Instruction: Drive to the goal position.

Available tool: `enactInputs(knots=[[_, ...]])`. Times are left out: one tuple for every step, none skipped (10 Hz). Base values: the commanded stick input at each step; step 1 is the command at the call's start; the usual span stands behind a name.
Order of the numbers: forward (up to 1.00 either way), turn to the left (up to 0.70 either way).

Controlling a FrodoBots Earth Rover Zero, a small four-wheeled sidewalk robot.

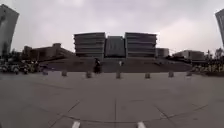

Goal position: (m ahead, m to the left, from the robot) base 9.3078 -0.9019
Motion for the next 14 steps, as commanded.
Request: enactInputs(knots=[[0.6,0.0],[0.6,0.0],[0.6,0.0],[0.6,0.0],[0.6,0.0],[0.6,0.0],[0.6,0.06],[0.6,0.15],[0.6,0.15],[0.6,0.13],[0.6,0.06],[0.6,0.0],[0.6,0.0],[0.6,0.0]])
